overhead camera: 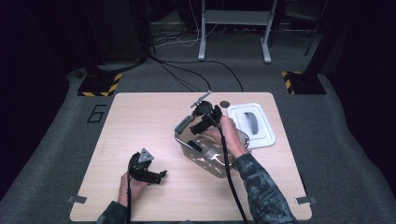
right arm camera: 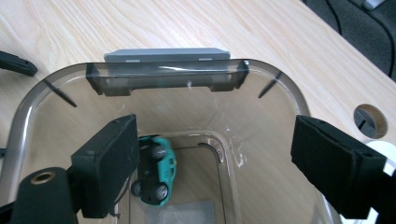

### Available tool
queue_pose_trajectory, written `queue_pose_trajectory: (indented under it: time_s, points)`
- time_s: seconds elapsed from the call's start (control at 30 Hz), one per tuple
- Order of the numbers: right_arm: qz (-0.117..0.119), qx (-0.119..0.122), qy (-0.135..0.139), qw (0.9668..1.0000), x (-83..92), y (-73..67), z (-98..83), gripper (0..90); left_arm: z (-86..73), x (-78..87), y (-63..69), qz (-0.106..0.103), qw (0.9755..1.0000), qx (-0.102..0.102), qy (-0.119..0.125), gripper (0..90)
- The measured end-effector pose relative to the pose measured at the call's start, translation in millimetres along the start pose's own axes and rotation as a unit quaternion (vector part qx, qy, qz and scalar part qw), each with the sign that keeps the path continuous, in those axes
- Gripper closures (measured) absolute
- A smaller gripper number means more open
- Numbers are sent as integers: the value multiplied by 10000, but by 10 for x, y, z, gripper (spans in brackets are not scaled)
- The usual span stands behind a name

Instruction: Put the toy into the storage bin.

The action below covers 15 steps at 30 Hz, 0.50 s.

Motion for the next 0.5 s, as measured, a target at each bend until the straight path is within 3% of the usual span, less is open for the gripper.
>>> queue_pose_trajectory:
  time_s: [0.23, 0.3, 0.5]
  points:
    - [-80, 7, 212, 9997, 220, 116, -89, 130, 0, 0, 1, -2, 10000, 6, 1, 16]
    - [-97, -138, 261, 9995, 274, 142, -124, 125, 0, -1, 4, -8, 10000, 21, 4, 16]
    - [-212, -276, 450, 9984, 468, 318, -274, 107, 0, -1, 3, -4, 10000, 15, 3, 16]
Point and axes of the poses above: each handheld gripper's, and its own axes: x roughly backward along the jaws, z roughly out of its top, y roughly to its right, the point moved 7 cm from there along -x, roughly forward along the jaws, and after that the axes turned 1 degree about -z, right-handed, at the moved point
